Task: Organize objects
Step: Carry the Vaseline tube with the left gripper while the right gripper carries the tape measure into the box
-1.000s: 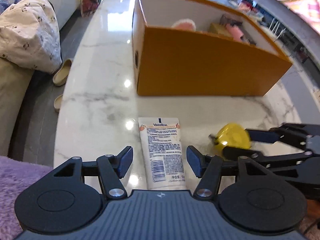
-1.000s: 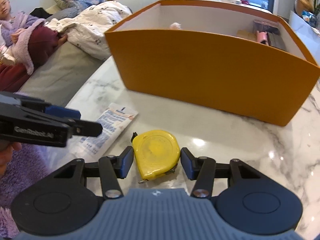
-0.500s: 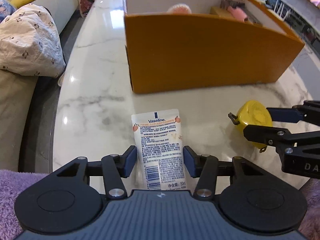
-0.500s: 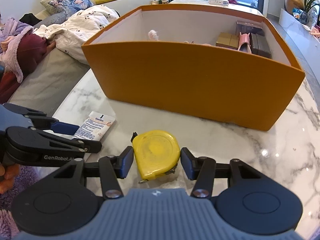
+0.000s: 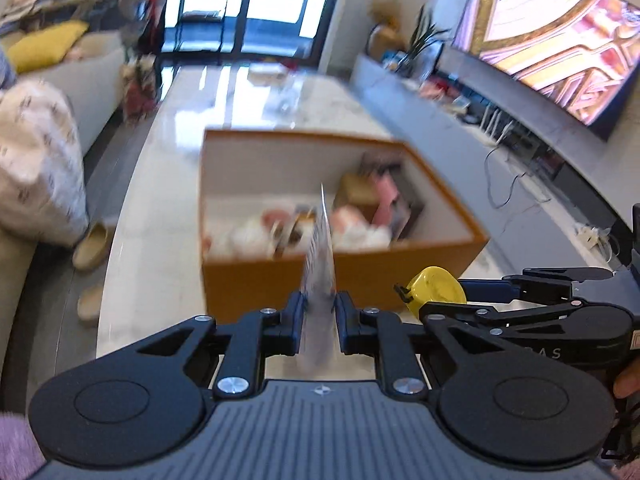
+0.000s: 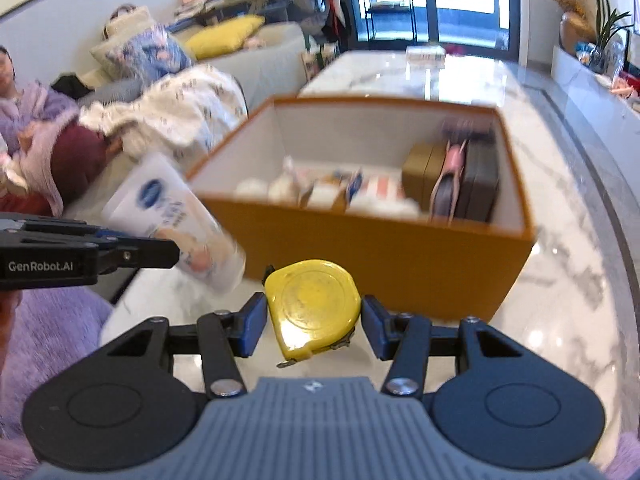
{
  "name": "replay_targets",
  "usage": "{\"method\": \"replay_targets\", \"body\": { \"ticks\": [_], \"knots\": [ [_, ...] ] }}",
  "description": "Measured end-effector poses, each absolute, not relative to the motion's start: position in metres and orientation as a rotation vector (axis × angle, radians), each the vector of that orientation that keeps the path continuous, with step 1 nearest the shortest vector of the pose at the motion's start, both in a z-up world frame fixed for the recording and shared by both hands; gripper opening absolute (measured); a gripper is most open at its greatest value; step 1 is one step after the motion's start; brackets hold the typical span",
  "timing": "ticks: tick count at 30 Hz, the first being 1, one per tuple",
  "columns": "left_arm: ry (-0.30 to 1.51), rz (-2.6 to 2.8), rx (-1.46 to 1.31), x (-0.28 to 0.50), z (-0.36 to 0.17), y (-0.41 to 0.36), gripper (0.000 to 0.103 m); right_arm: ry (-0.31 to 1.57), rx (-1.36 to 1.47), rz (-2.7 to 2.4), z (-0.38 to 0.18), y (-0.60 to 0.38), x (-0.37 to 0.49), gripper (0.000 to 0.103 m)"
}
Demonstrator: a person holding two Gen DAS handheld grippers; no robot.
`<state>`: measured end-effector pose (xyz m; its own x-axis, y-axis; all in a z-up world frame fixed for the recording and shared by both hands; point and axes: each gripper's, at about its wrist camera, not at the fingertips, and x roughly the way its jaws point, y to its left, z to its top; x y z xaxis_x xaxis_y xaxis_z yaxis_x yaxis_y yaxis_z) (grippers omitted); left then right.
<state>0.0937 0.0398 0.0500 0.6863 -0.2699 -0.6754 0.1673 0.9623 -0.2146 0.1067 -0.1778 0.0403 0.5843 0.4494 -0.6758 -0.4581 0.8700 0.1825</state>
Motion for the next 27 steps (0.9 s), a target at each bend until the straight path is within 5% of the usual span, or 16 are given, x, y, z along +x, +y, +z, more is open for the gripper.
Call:
{"method": "replay_targets", "body": {
  "ticks": [15,27],
  "knots": [
    [0.63,-0.313,-0.207,0.179,0.097,0.033,0.015,0.706,-0.071,0.468,0.082,-0.181,0.184,0.053],
    [0.695,-0.281,-0.28,0.269,0.047,0.045,0.013,0.825,-0.214,0.524,0.046,-0.144,0.307,0.053]
  ]
}}
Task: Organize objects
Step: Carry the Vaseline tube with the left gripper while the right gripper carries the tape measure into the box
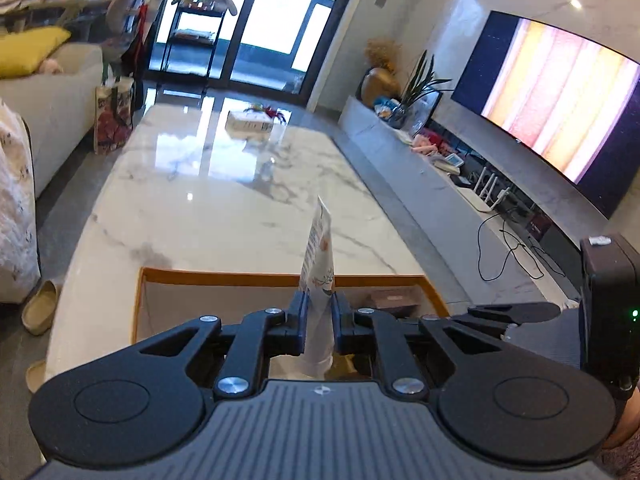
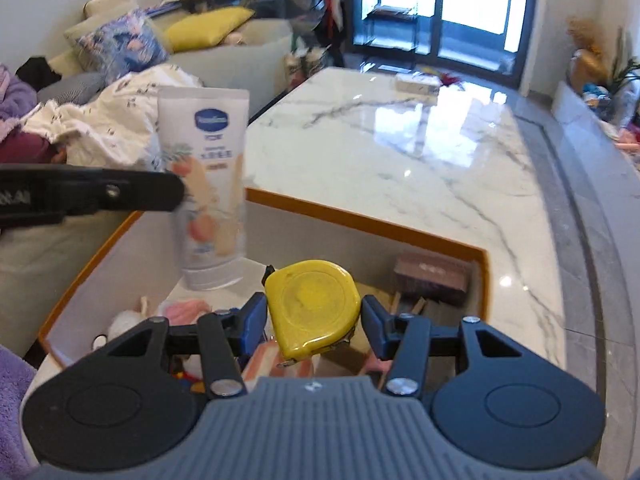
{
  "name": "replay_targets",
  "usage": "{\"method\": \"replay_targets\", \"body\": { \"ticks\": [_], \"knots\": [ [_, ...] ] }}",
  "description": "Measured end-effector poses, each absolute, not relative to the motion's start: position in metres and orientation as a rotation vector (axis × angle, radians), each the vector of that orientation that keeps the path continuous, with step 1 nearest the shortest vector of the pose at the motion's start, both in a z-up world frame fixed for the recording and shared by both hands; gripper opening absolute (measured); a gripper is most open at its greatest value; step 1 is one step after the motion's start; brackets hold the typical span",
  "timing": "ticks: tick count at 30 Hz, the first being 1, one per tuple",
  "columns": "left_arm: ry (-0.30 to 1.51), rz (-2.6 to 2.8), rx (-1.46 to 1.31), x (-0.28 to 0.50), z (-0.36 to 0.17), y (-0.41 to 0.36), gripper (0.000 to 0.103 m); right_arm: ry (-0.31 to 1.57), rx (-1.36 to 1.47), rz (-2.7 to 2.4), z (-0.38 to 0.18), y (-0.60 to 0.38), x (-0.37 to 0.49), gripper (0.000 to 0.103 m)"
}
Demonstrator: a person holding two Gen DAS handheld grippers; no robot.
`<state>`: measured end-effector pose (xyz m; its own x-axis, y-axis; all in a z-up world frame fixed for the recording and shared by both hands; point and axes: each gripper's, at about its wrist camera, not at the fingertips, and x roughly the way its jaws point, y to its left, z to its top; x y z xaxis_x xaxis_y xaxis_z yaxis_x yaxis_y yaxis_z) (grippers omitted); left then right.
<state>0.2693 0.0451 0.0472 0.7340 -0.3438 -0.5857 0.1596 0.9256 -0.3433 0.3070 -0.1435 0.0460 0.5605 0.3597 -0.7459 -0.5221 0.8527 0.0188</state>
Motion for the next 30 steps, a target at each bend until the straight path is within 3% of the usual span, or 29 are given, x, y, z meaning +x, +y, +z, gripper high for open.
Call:
{"method": "replay_targets", "body": {
  "ticks": [3,4,21,24,26,28,30],
  "knots": [
    [0.723,-0.274,-0.3,0.285,0.031,0.048,0.009,0.851,-0.296,0.546,0.033,-0.13,0.328,0.053],
    [0.73,-0.275,-0.303,0.288,0.026,0.048,0.0,0.858,-0.325,0.549,0.028,-0.126,0.333,0.053],
    [0.821,-0.258,-0.404,0.302,-0.004,0.06,0.0,0.867,-0.498,0.591,0.004,-0.106,0.359,0.054],
    [0.838,-0.248,-0.39,0.296,-0.003,0.061,0.01,0.862,-0.477,0.588,0.006,-0.11,0.357,0.053],
    [0.853,-0.249,-0.375,0.291,-0.001,0.061,0.035,0.855,-0.468,0.589,0.009,-0.111,0.354,0.053],
    [0.869,-0.252,-0.368,0.287,-0.001,0.06,0.051,0.853,-0.456,0.589,0.012,-0.111,0.351,0.053],
    [0.89,-0.249,-0.376,0.281,-0.002,0.061,0.055,0.849,-0.449,0.582,0.014,-0.113,0.348,0.053]
  ]
}}
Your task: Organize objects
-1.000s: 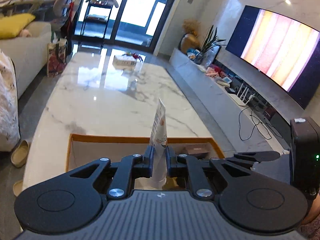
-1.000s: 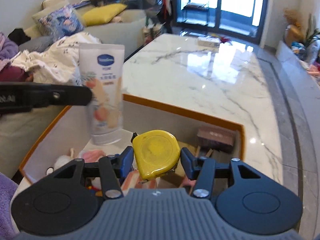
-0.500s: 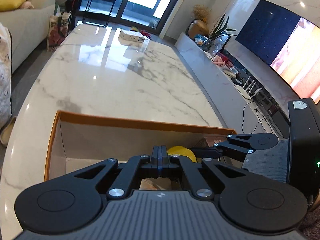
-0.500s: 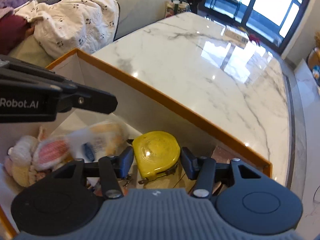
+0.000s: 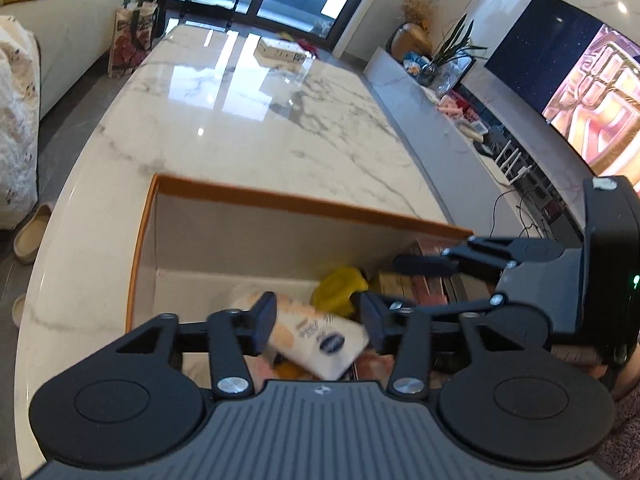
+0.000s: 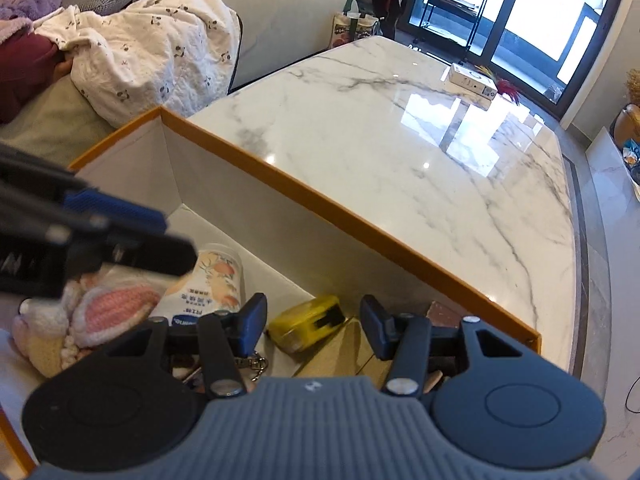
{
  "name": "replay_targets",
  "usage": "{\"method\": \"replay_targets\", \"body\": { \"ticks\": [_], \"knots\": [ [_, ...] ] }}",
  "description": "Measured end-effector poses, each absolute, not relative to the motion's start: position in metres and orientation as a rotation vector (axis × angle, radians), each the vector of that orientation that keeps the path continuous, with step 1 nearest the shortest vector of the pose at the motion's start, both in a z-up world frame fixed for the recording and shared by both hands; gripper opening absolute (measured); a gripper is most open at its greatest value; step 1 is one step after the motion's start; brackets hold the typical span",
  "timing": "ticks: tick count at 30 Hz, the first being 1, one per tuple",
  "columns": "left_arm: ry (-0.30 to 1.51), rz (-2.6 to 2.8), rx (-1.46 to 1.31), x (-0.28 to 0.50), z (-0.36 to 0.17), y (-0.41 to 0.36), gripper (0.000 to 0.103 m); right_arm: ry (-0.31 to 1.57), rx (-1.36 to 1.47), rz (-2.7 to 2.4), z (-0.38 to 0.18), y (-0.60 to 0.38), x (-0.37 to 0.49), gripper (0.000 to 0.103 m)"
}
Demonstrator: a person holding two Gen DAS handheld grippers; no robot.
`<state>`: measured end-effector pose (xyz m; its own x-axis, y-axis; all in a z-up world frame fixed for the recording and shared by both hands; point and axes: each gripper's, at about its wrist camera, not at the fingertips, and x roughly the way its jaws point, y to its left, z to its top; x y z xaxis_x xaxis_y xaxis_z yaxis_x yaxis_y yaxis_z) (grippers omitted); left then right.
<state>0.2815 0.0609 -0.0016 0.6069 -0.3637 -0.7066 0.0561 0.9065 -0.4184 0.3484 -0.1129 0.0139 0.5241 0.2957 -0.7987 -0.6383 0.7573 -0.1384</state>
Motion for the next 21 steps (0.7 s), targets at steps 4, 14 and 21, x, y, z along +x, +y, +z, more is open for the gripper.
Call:
{"method": "replay_targets", "body": {
  "ticks": [4,14,21],
  "knots": [
    [0.933,-0.258,-0.469,0.275,-0.007,0.065,0.061,0.835,-0.413,0.555,0.02,-0.123,0.339,0.053],
    [0.983,-0.285,-0.34,0.274,-0.018,0.032,0.064,0.816,-0.316,0.494,0.032,-0.148,0.308,0.052],
    [1.019,-0.267,-0.417,0.291,-0.033,0.029,0.064,0.822,-0.339,0.441,0.024,-0.154,0.306,0.048]
  ]
}}
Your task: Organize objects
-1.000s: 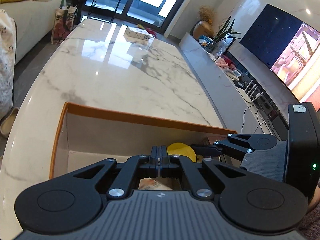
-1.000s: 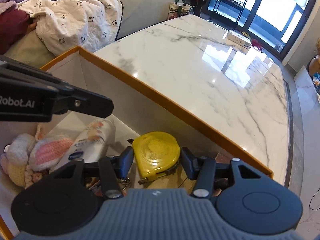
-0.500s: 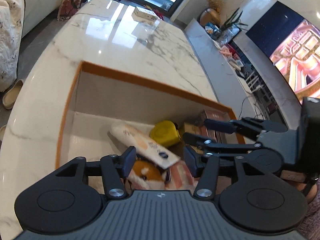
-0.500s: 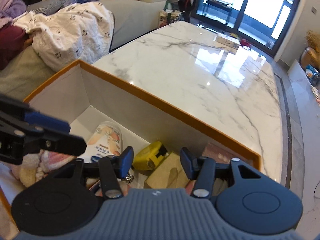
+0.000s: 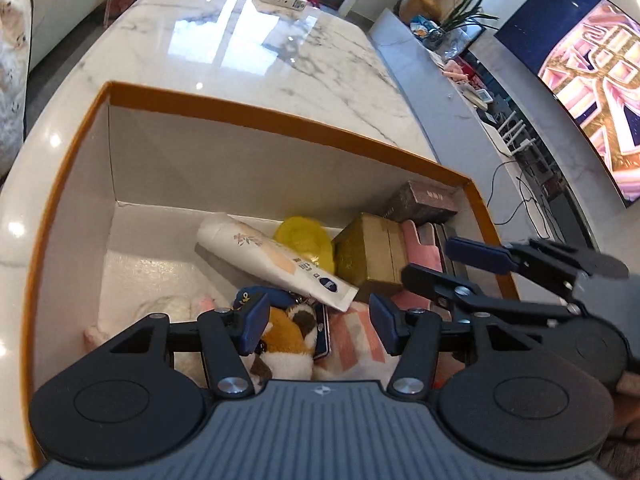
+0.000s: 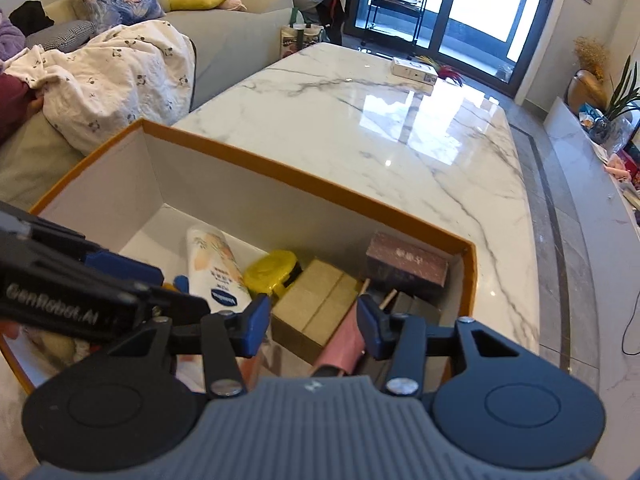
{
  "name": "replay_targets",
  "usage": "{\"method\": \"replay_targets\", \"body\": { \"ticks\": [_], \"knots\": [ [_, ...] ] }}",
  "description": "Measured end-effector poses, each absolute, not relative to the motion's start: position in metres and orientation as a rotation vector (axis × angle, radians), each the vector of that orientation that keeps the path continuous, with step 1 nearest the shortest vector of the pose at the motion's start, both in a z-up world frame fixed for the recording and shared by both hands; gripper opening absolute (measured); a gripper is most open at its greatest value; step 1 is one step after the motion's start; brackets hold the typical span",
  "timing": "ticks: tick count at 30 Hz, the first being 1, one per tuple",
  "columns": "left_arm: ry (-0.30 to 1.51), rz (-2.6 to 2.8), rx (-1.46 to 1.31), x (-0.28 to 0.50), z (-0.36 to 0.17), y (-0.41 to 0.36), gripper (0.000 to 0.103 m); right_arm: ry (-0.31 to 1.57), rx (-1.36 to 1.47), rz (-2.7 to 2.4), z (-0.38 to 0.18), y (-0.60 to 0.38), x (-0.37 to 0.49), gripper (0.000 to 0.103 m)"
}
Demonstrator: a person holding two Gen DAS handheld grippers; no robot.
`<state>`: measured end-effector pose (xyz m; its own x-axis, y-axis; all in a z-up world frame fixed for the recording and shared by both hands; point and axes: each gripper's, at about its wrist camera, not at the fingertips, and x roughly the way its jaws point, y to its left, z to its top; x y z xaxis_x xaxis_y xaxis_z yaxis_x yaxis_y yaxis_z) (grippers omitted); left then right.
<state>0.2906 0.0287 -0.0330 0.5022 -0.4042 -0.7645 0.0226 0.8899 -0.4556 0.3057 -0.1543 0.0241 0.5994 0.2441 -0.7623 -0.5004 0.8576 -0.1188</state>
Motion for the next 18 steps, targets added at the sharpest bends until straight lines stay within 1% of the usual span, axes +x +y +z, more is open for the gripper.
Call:
{"method": "replay_targets", "body": {
  "ticks": [3,5,6,8,9,12,13,14,18],
  "knots": [
    [1.028,-0.26,-0.407,0.294,-0.035,0.023,0.057,0.82,-0.311,0.423,0.025,-0.161,0.306,0.048],
    [1.039,-0.261,-0.396,0.297,-0.038,0.018,0.035,0.823,-0.296,0.416,0.025,-0.164,0.305,0.048],
    [1.044,-0.262,-0.39,0.298,-0.04,0.017,0.031,0.826,-0.289,0.416,0.024,-0.165,0.305,0.048],
    [1.033,-0.258,-0.39,0.297,-0.04,0.017,0.012,0.826,-0.287,0.416,0.023,-0.166,0.303,0.048],
    [1.027,-0.257,-0.393,0.297,-0.039,0.018,0.012,0.825,-0.287,0.416,0.023,-0.166,0.302,0.048],
    [0.993,-0.261,-0.423,0.295,-0.033,0.024,0.008,0.826,-0.279,0.417,0.022,-0.167,0.301,0.048],
    [0.975,-0.264,-0.428,0.295,-0.028,0.026,0.004,0.826,-0.277,0.415,0.021,-0.168,0.301,0.048],
    [0.961,-0.261,-0.421,0.294,-0.022,0.028,0.002,0.827,-0.275,0.413,0.021,-0.169,0.3,0.048],
    [0.878,-0.227,-0.338,0.292,0.006,0.031,0.001,0.827,-0.255,0.409,0.021,-0.172,0.3,0.048]
  ]
}}
